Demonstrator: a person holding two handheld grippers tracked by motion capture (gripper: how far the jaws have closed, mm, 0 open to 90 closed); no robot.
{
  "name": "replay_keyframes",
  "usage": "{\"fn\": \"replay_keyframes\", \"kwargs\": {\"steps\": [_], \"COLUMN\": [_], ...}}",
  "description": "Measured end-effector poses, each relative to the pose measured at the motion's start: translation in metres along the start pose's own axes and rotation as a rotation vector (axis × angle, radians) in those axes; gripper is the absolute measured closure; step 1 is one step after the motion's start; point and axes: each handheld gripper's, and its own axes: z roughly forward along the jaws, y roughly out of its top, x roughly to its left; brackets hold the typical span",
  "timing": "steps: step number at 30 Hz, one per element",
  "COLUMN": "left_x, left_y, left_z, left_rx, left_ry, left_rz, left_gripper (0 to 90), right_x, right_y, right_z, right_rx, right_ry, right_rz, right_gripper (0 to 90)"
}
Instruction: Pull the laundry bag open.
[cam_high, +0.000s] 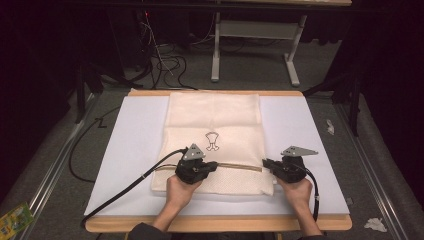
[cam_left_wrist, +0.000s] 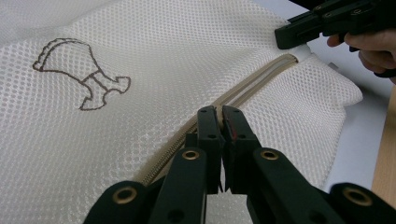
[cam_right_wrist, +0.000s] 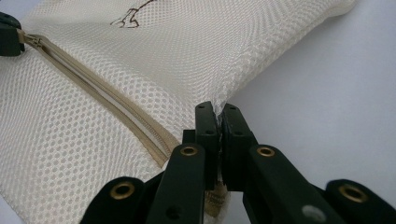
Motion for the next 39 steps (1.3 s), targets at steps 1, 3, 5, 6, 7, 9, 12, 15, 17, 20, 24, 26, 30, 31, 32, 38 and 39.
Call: {"fn": "replay_keyframes", "kwargs": {"steps": [1,3,5,6,7,9,12,15,17,20,24,26,30,31,32,38,39], "left_x": [0.000,0.000,0.001,0.002,0.003,0.005,0.005,0.005,0.005,0.006,0.009,0.011,0.012,0.013,0.013,0.017,0.018], "left_y": [0.000,-0.001,-0.001,-0.002,-0.002,-0.004,-0.004,-0.004,-0.004,-0.005,-0.006,-0.007,-0.009,-0.009,-0.009,-0.011,-0.012], "left_z": [0.000,-0.002,-0.003,-0.004,-0.005,-0.006,-0.007,-0.008,-0.008,-0.010,-0.014,-0.017,-0.021,-0.021,-0.022,-0.028,-0.029], "left_rx": [0.000,0.001,0.001,-0.004,-0.004,-0.004,-0.005,-0.007,-0.007,-0.010,-0.012,-0.015,-0.018,-0.020,-0.022,-0.030,-0.032], "left_ry": [0.000,0.005,0.010,0.012,0.012,0.012,0.011,0.010,0.013,0.016,0.028,0.030,0.035,0.033,0.034,0.048,0.047], "left_rz": [0.000,0.005,0.001,-0.003,-0.003,-0.013,-0.010,-0.008,-0.005,-0.011,-0.015,-0.019,-0.021,-0.023,-0.028,-0.032,-0.034], "left_gripper": [86.9,87.0,87.0,87.0,87.0,87.0,86.9,87.0,87.0,87.0,87.0,86.9,86.9,87.0,86.9,87.0,87.0], "right_x": [0.000,0.001,0.000,0.000,0.000,0.000,0.000,0.000,0.000,0.000,0.000,0.000,0.000,0.000,0.000,0.000,0.000], "right_y": [0.000,0.001,0.001,0.000,0.000,0.000,0.001,0.001,0.001,0.001,0.001,0.001,0.001,0.001,0.001,0.001,0.001], "right_z": [0.000,-0.001,0.000,0.000,0.000,-0.001,0.000,0.000,0.000,-0.001,-0.001,0.000,0.000,0.000,0.000,-0.001,-0.001], "right_rx": [0.000,0.000,-0.001,-0.001,0.000,0.002,0.001,0.001,0.001,0.000,0.001,0.001,0.001,0.001,0.003,0.000,0.001], "right_ry": [0.002,-0.001,-0.002,-0.002,-0.001,-0.003,-0.003,-0.001,0.001,0.002,-0.003,-0.004,-0.002,-0.003,-0.002,-0.004,-0.004], "right_rz": [0.001,0.001,-0.001,0.000,0.000,0.000,0.001,0.003,0.000,-0.001,0.000,-0.001,0.001,-0.001,0.001,0.001,0.002], "right_gripper": [88.5,88.5,88.5,88.5,88.5,88.5,88.5,88.5,88.5,88.5,88.5,88.5,88.5,88.5,88.5,88.5,88.5]}}
